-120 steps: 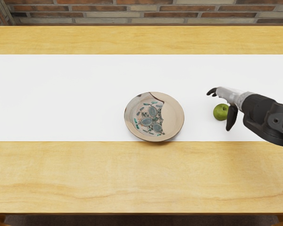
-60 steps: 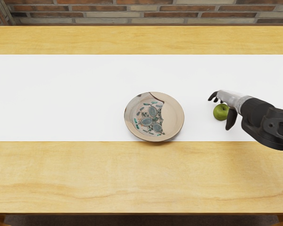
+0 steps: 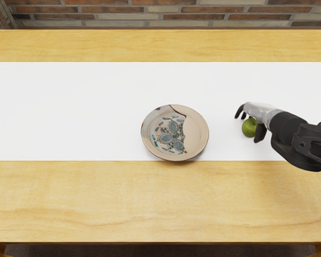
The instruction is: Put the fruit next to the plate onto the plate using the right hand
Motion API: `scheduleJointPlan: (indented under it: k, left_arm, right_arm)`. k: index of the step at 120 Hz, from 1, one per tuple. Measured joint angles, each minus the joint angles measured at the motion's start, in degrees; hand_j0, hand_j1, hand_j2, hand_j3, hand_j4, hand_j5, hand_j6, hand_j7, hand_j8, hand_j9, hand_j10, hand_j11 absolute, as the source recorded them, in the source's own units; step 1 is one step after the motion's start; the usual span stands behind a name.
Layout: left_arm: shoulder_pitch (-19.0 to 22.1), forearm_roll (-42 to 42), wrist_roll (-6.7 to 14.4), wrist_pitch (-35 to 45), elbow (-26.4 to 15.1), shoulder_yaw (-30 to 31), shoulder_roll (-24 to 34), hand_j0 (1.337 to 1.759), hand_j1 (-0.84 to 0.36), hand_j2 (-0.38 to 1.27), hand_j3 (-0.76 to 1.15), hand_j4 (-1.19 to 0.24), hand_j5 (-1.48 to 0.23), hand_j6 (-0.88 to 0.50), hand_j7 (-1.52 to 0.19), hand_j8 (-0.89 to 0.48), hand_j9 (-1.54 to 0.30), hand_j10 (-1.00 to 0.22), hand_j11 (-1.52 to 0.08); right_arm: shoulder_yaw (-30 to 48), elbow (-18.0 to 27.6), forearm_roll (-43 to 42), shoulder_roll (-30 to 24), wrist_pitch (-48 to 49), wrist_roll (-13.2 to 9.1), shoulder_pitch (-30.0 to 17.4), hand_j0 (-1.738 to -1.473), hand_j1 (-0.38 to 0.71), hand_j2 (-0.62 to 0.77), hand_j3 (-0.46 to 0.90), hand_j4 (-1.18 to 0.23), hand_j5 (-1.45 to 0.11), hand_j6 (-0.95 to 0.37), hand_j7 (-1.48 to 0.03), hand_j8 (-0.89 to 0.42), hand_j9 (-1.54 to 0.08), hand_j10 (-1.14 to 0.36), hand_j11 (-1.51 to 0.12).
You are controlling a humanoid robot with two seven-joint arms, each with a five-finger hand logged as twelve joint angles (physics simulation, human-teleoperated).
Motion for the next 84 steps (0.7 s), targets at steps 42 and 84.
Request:
scheduleJointPlan:
  k: [42, 84]
  left_arm:
    - [0.0, 0.0, -0.02, 0.0, 0.0, 0.0, 0.0, 1.658, 0.35, 0.0, 0.0, 0.0, 0.0, 0.0, 0.0, 0.0, 0.0, 0.0, 0.0]
    - [0.0, 0.0, 0.0, 0.0, 0.0, -0.01, 0.0, 1.658, 0.35, 0.0, 0.0, 0.0, 0.0, 0.0, 0.0, 0.0, 0.0, 0.0, 0.0]
  right_arm:
    - [0.05, -0.04, -0.26, -0.02, 0.0, -0.02, -0.59, -1.655, 0.25, -0.08, 0.0, -0.53, -0.67, -0.48, -0.67, -0.39, -0.68, -0.52, -0.67]
    - [0.47, -1.1, 0.23, 0.13, 0.34, -0.11, -0.58, -1.639, 0.26, 0.1, 0.0, -0.67, -0.98, -0.42, -0.92, -0.33, -0.98, -0.51, -0.98]
